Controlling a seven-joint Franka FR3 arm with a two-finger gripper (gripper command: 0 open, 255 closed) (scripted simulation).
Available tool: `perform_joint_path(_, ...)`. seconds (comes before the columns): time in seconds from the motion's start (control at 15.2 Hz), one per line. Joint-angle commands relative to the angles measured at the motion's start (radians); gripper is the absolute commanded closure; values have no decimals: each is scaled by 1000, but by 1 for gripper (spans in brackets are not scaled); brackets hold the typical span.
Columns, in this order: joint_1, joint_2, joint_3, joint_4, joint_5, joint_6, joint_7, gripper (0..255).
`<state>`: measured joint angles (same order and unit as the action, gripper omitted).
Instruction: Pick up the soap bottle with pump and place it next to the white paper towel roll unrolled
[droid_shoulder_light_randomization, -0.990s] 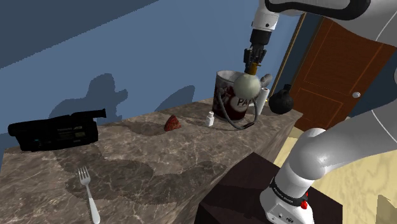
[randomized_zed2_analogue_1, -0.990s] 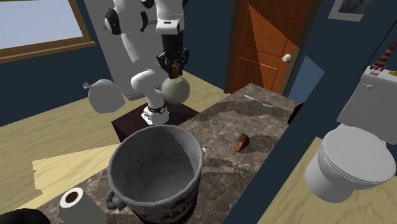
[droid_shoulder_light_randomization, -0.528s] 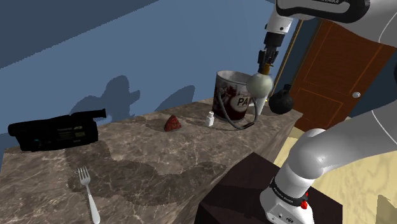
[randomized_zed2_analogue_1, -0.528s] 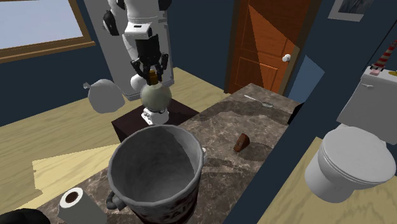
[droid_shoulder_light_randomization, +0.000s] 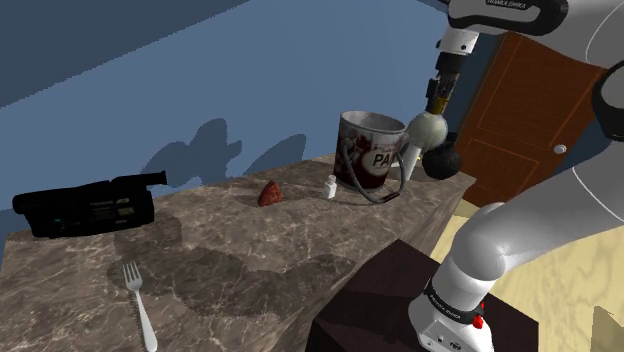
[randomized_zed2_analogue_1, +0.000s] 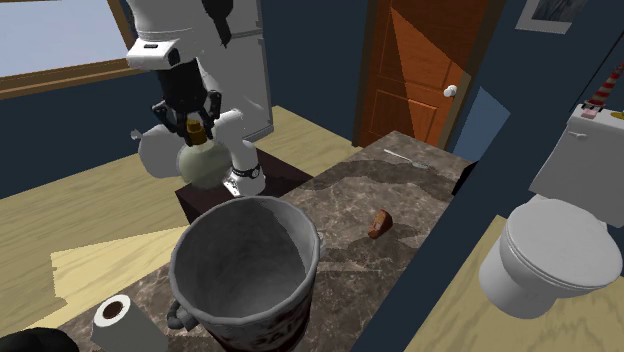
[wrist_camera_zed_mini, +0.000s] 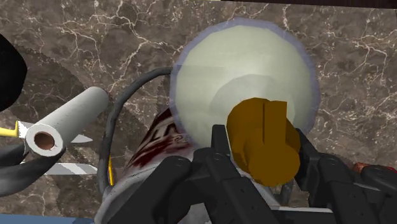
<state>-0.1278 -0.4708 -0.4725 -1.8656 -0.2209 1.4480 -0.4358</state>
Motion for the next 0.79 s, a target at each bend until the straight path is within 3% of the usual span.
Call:
perform_joint_path(0.0,-7,27,-48,25,-8,10,-58,255)
perform_joint_path(0.53,-18,225,-272,216,45,29,-312,255)
perform_joint_path(0.73,-23,235,-289,198,49,58,-329,255)
